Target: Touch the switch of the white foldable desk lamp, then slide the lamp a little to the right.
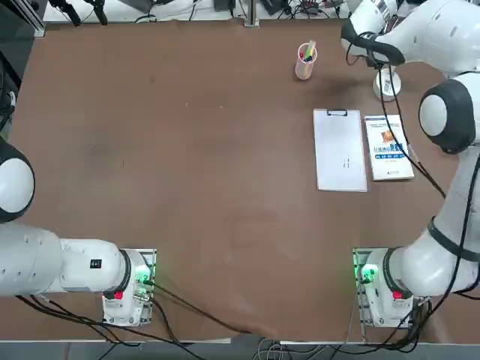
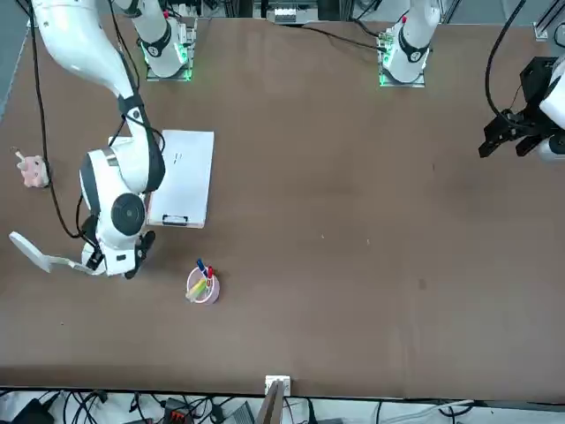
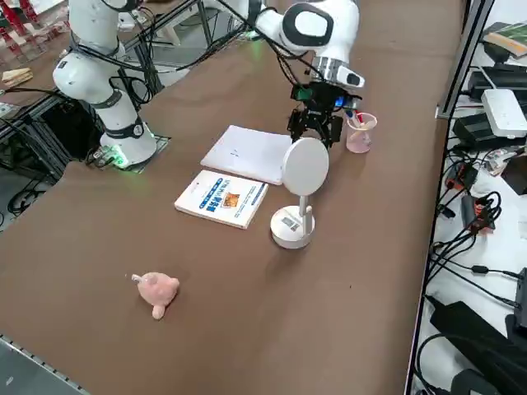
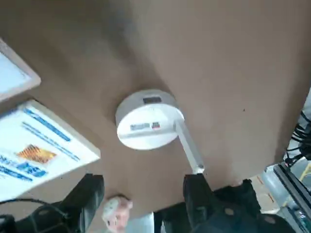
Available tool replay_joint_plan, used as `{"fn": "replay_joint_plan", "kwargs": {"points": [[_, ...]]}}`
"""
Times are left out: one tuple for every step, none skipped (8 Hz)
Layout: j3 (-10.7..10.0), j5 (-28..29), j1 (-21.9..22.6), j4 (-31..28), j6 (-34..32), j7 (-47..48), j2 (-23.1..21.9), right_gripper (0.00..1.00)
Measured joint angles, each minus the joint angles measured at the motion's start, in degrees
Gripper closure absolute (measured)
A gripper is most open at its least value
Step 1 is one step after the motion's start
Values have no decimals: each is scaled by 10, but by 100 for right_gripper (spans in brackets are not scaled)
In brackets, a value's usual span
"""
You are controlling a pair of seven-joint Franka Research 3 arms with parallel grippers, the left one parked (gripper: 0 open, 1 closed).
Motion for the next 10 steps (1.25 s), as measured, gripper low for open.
{"fn": "replay_joint_plan", "kwargs": {"points": [[-1, -15, -1, 13, -10, -12, 15, 0], [-4, -25, -1, 22, -15, -20, 28, 0], [-7, -43, -1, 28, -19, -27, 38, 0], [-7, -73, -1, 32, -21, -30, 47, 0], [-7, -102, 0, 33, -21, -35, 55, 0], [-7, -123, 1, 38, -21, -45, 64, 0], [-7, -139, 1, 51, -21, -57, 75, 0], [-7, -158, 3, 67, -21, -68, 88, 0], [-7, -181, 4, 78, -21, -72, 101, 0], [-7, -198, 4, 85, -22, -72, 115, 0]]}}
